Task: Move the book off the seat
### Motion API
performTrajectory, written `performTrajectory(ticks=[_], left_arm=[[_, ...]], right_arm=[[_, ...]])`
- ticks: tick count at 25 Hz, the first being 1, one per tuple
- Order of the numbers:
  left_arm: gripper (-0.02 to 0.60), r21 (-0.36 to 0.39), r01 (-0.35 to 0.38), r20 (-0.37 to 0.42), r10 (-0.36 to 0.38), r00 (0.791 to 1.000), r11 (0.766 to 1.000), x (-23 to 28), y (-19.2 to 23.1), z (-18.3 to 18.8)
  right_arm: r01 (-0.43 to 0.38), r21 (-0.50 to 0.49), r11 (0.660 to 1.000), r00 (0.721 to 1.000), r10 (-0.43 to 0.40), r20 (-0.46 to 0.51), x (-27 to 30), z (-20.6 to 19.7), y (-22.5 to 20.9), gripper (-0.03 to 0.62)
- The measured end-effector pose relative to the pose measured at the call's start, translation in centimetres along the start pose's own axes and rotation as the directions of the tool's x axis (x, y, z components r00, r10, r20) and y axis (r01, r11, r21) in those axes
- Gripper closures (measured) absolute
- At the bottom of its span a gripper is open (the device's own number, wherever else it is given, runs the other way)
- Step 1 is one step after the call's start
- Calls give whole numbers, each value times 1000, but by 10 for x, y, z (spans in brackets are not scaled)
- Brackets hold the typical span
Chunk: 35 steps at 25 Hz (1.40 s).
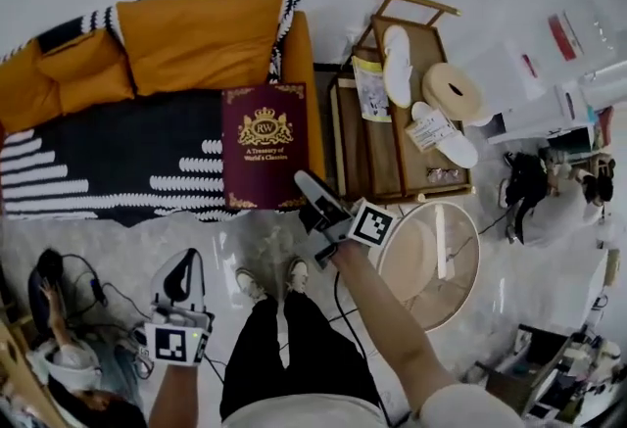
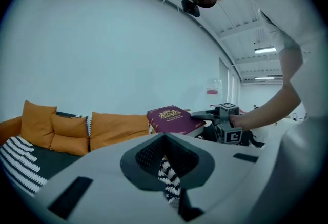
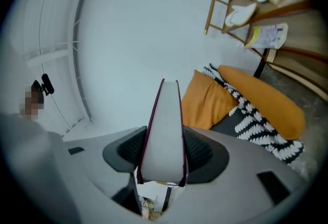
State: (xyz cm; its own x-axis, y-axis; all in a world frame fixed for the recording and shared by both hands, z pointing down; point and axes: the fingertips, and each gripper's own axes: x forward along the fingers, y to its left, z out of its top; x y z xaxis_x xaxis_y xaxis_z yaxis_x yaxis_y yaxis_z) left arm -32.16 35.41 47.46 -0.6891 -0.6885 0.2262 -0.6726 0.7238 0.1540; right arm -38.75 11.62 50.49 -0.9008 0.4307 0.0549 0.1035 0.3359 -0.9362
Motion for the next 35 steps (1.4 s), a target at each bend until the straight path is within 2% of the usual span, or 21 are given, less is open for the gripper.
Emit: performTrajectory(ticks=[4, 7, 11, 15, 20, 24, 26, 32, 35], left_arm=[[565, 31, 96, 22, -96, 995, 995, 14, -21, 21], [565, 45, 185, 28, -186, 982, 982, 33, -50, 38], [565, 82, 314, 26, -317, 948, 946, 56, -109, 59], [565, 110, 406, 9, -409, 912, 907, 67, -166, 67], [565, 167, 514, -47, -514, 857, 841, 75, -272, 65], [565, 181, 569, -48, -571, 820, 802, 80, -366, 67], [565, 207, 601, -45, -606, 794, 772, 85, -409, 71], [565, 253, 706, -52, -720, 692, 661, 83, -532, 76], [565, 271, 752, -60, -769, 636, 601, 77, -594, 79]], right_arm=[[14, -1, 1000, 993, -14, 121, -62, 25, 23, 358], [28, 3, 1000, 973, -28, 229, -119, 45, 42, 358], [80, 16, 997, 927, -80, 367, -208, 67, 62, 358], [110, 17, 994, 874, -105, 475, -297, 79, 76, 358], [132, 41, 990, 789, -130, 600, -430, 92, 76, 358], [154, 90, 984, 713, -174, 679, -533, 90, 67, 358], [160, 106, 981, 674, -187, 715, -577, 88, 63, 358], [164, 125, 979, 571, -197, 797, -680, 74, 63, 358], [151, 144, 978, 509, -201, 837, -724, 60, 62, 358]])
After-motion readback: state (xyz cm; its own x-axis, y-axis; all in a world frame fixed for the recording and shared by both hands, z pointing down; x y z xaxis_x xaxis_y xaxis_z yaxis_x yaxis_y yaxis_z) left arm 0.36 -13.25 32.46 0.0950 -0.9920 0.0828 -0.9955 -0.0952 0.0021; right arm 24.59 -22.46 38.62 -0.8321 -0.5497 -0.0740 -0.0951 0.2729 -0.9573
